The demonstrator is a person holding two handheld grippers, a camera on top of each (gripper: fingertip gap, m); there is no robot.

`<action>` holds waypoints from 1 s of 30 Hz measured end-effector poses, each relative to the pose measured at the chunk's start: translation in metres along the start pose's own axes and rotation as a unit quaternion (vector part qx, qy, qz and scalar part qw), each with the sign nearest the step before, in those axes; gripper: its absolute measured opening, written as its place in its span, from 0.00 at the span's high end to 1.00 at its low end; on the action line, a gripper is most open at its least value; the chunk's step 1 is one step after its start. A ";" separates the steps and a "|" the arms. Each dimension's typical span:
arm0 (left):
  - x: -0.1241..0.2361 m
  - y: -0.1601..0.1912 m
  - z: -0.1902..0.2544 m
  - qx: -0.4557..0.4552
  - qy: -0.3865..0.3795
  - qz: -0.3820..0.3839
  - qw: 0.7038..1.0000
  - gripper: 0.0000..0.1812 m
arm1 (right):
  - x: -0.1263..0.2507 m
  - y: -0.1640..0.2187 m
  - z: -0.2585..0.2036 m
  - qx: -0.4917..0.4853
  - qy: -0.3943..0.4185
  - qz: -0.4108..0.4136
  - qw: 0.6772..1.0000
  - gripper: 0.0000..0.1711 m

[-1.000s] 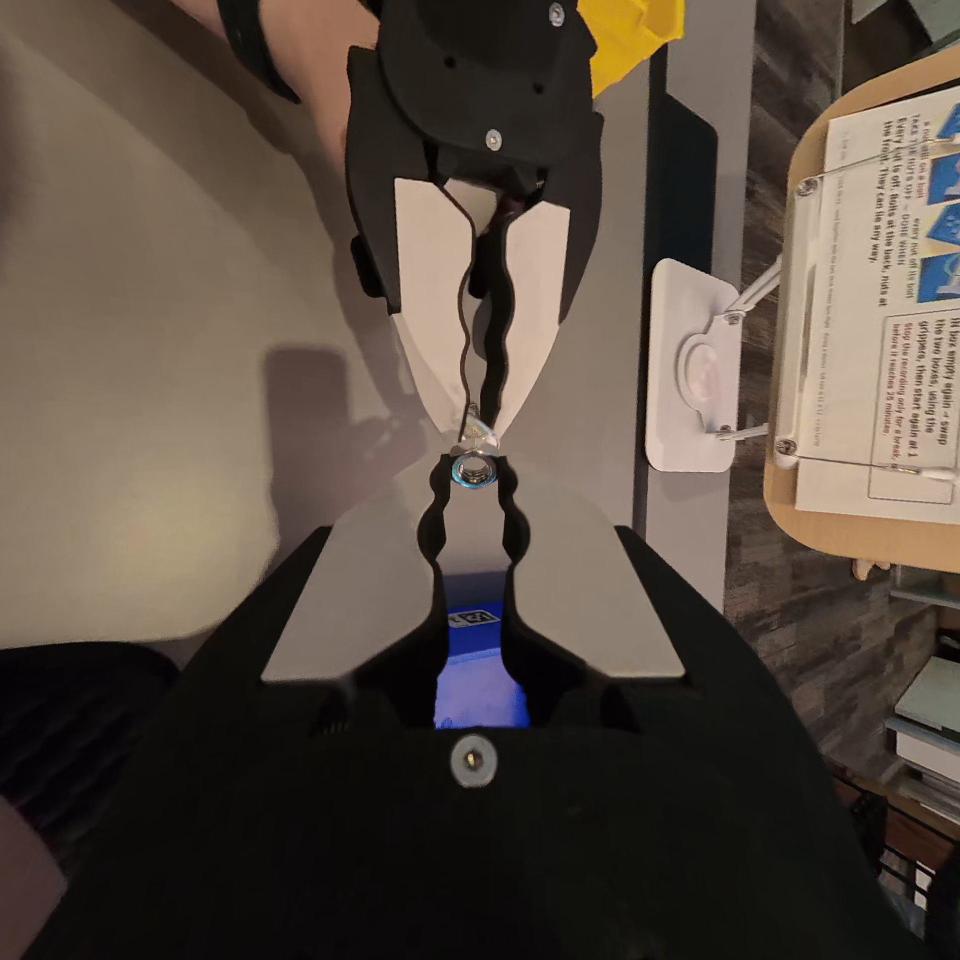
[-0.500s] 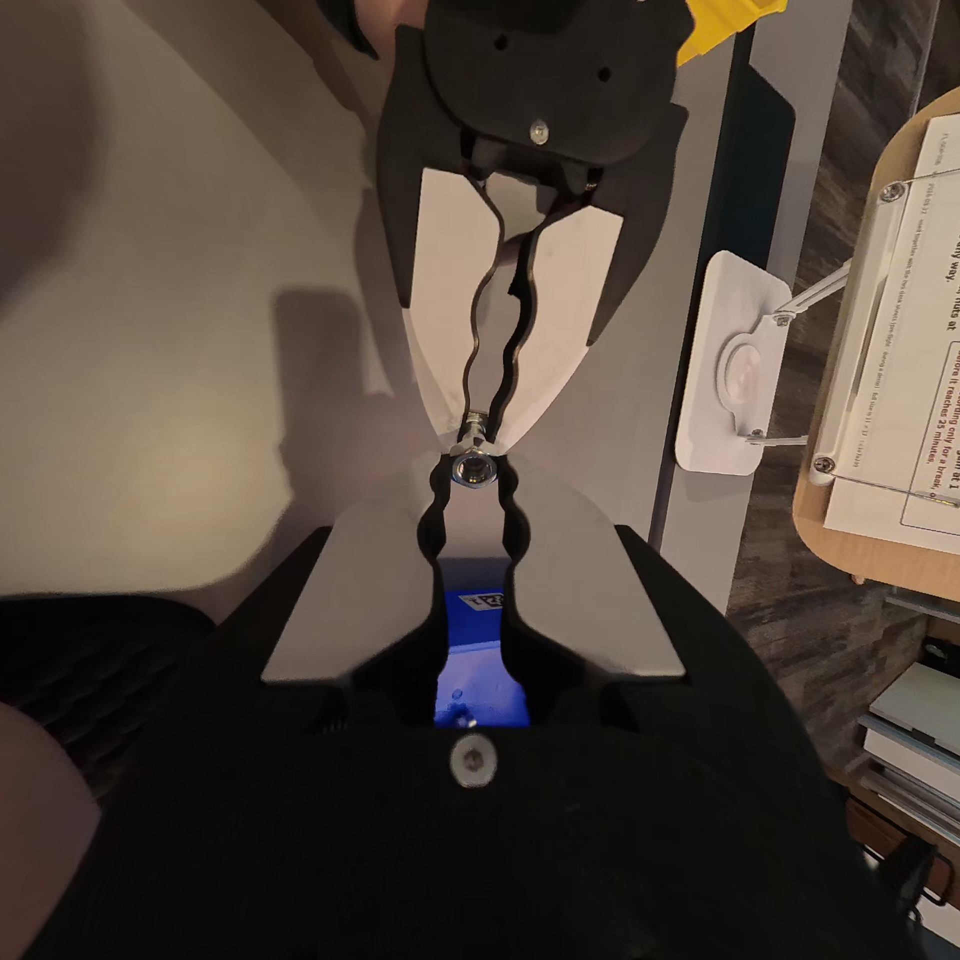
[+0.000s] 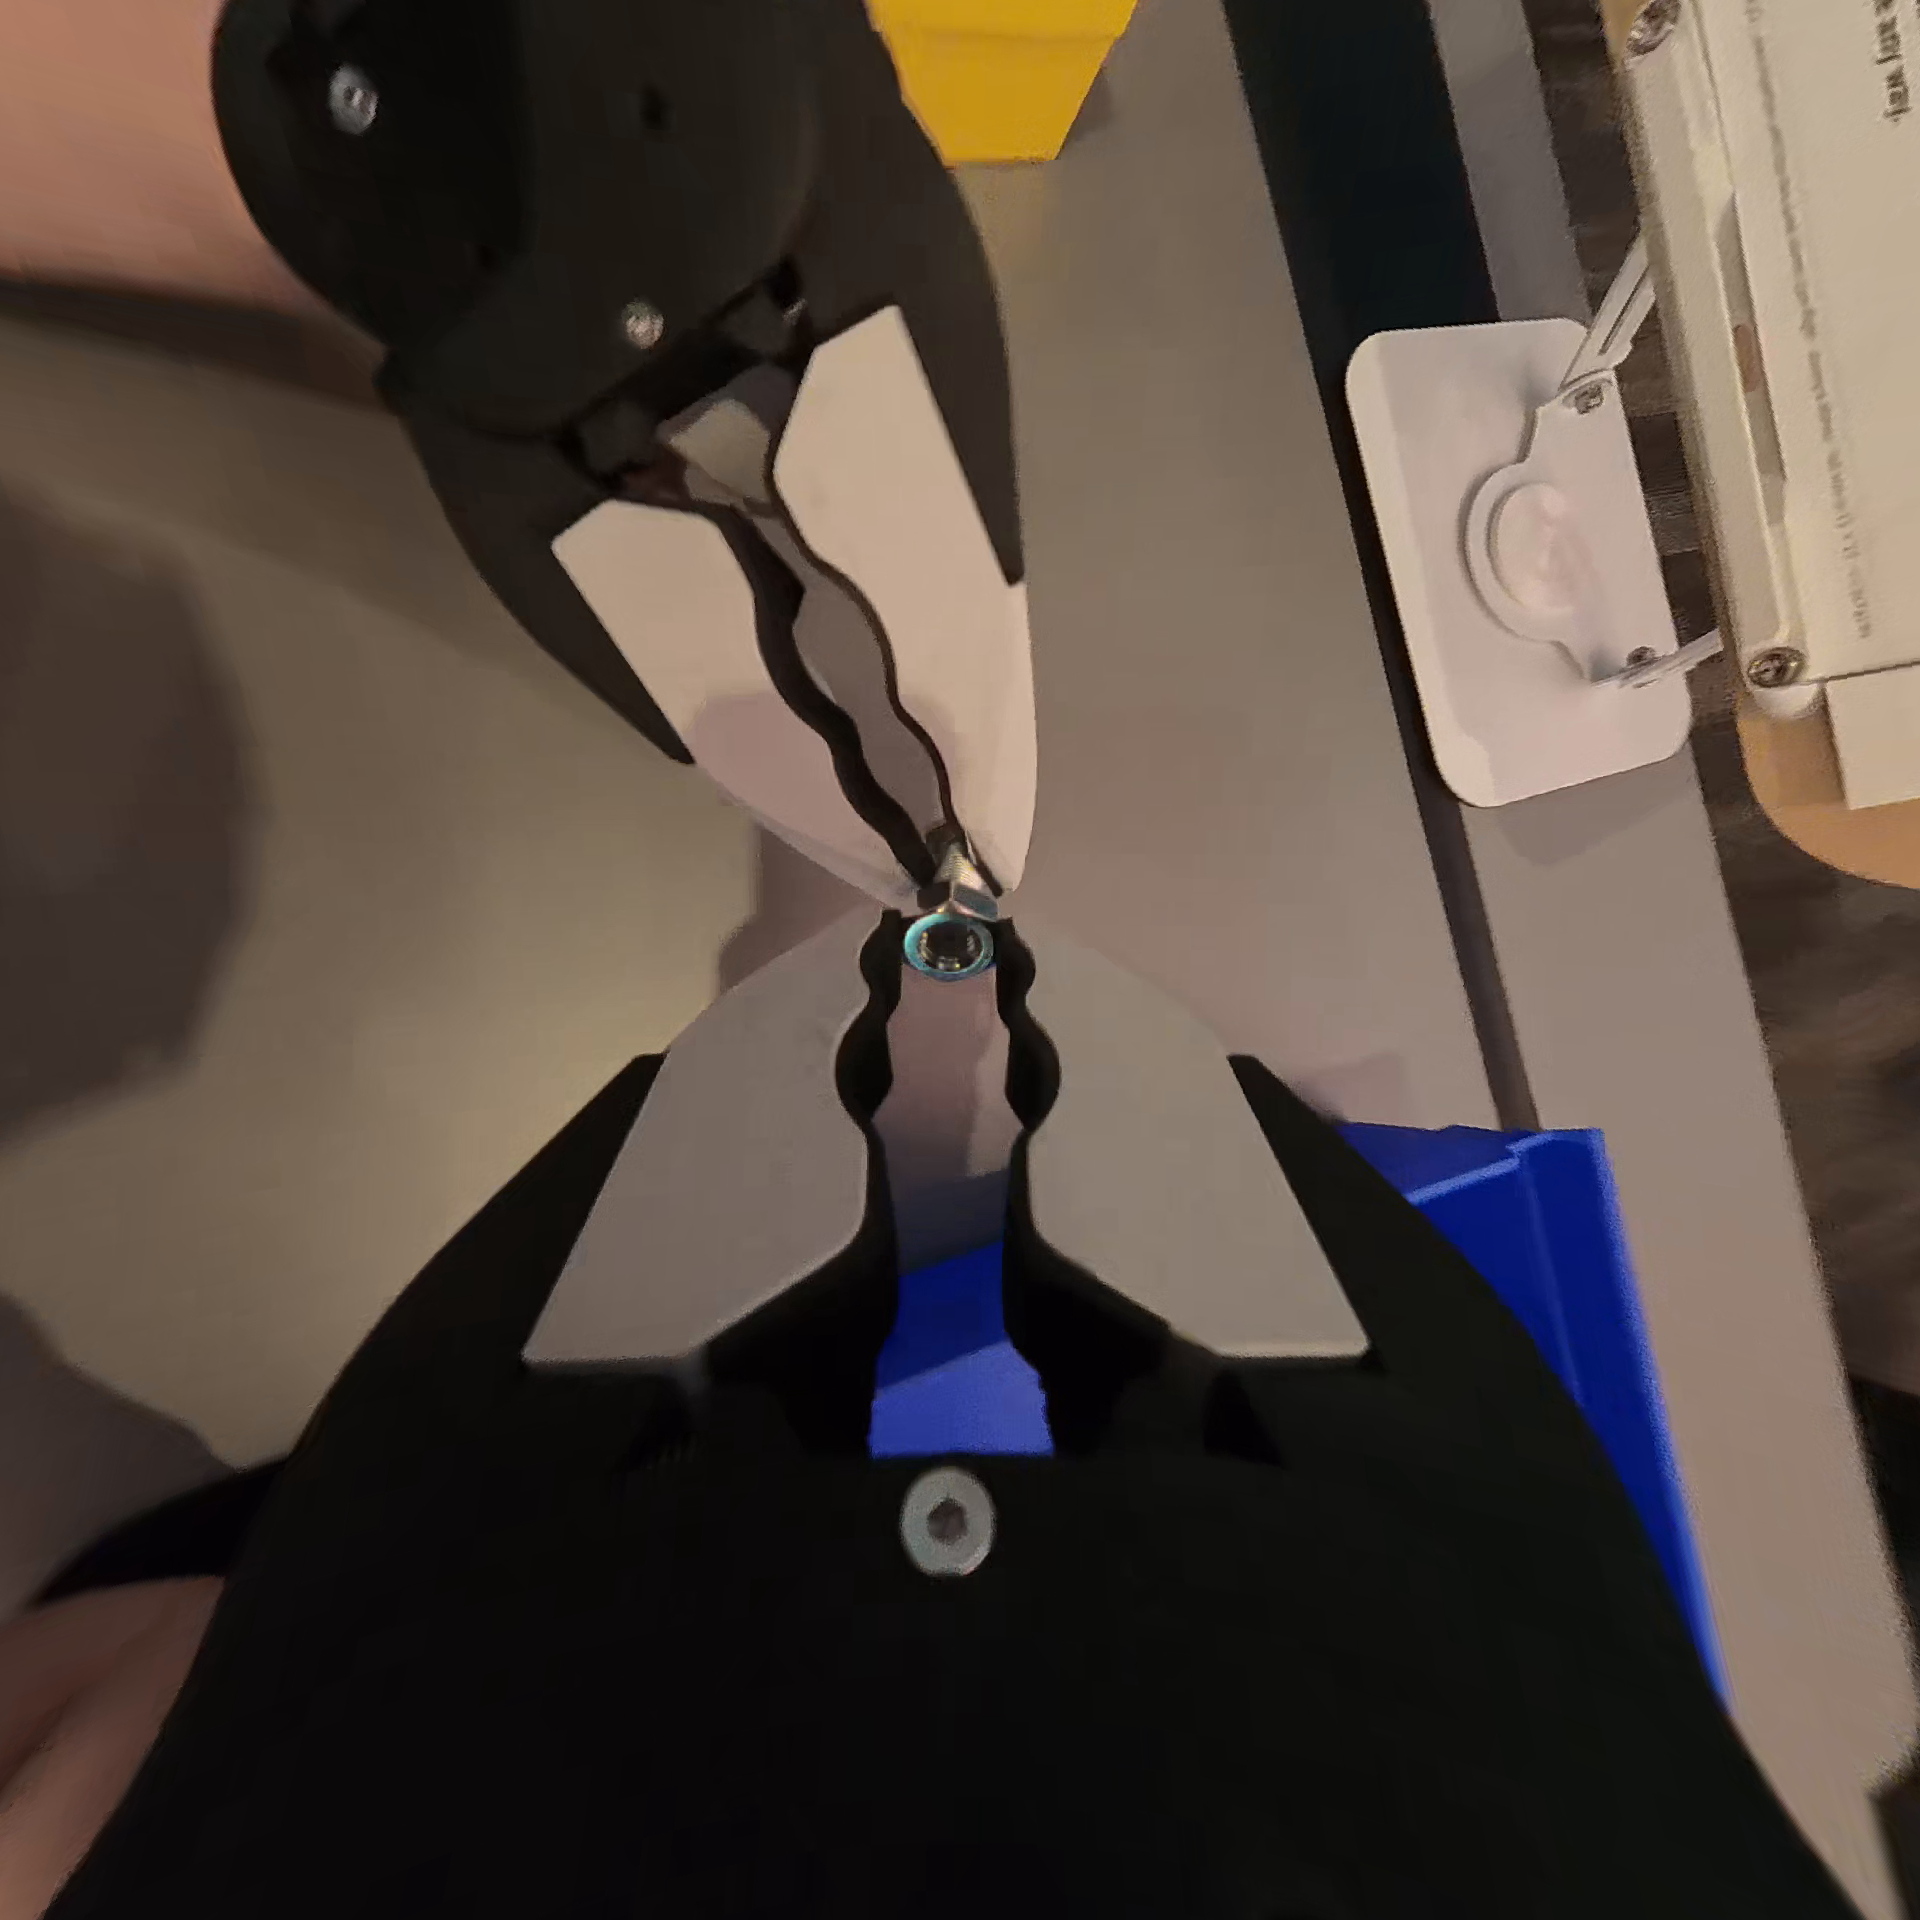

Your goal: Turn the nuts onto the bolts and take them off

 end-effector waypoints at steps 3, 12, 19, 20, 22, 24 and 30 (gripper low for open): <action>0.003 -0.001 -0.007 -0.013 -0.035 -0.019 0.999 0.95 | -0.001 -0.003 0.009 -0.057 -0.016 0.033 0.998 0.89; 0.008 0.000 -0.021 -0.055 -0.113 -0.070 0.990 0.95 | -0.007 -0.008 0.026 -0.234 -0.080 0.095 0.964 0.90; 0.011 -0.014 -0.020 -0.025 -0.095 -0.061 0.993 0.95 | 0.007 -0.012 0.022 -0.245 -0.078 0.095 0.962 0.89; 0.013 -0.017 -0.020 -0.017 -0.094 -0.058 0.994 0.95 | 0.010 -0.014 0.022 -0.249 -0.080 0.092 0.961 0.89; 0.017 -0.024 -0.024 0.012 -0.102 -0.051 0.993 0.95 | 0.017 -0.026 0.025 -0.248 -0.086 0.069 0.962 0.89; 0.026 -0.033 -0.031 0.049 -0.108 -0.037 0.992 0.95 | 0.025 -0.044 0.031 -0.242 -0.105 0.022 0.964 0.90; 0.067 -0.064 -0.052 0.132 -0.119 0.031 0.984 0.95 | 0.048 -0.111 0.035 -0.278 -0.119 -0.125 0.945 0.89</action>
Point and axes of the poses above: each gripper's, where its closed fingertips meet, x back along the fingers, y out of its underside, z = x × y across the jaws, the point moved 5 cm from there along x, back along the fingers, and after that the axes turned 3 degrees about x, right-handed, at the moved point
